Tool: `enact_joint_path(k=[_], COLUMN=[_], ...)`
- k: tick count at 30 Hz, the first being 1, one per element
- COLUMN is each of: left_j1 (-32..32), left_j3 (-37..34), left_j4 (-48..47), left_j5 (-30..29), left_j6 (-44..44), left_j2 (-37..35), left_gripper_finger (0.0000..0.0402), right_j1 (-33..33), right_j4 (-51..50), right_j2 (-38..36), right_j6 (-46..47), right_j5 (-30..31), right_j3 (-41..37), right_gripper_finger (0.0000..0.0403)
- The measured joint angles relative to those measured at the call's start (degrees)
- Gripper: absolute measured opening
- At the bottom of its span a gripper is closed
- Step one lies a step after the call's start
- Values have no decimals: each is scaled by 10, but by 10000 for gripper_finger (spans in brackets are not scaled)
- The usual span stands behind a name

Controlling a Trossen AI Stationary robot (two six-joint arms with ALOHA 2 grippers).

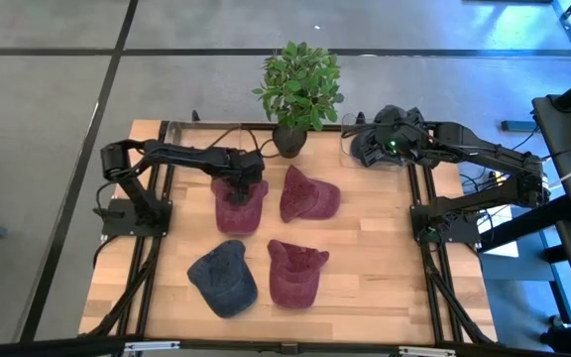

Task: Pick & Place hat
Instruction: Put the top left red cap into the left transparent bin

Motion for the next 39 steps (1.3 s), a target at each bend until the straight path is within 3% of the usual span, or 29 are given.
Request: enact_joint_path(k=[11,14,27,33,39], left_j1=[-4,-6,-12,-10,-1], left_j3=[1,-1,89,152,161], left_j4=[1,16,-42,-121,-145], left_j5=[30,15,16,25,40], left_j6=[-39,-28,20,106,145], left_j2=[-2,-1,0,35,96], left_gripper_finger=[226,242,244,242,242], right_j1=[0,0,0,-1,-1], right_j4=[0,0,0,0,-4], right_j2=[0,0,0,0,0], right_j6=[-15,-17,-33,-44,-43], right_j5=[0,0,1,2,5], right_j3=[0,0,0,0,0], right_gripper_finger=[193,193,193,193,193])
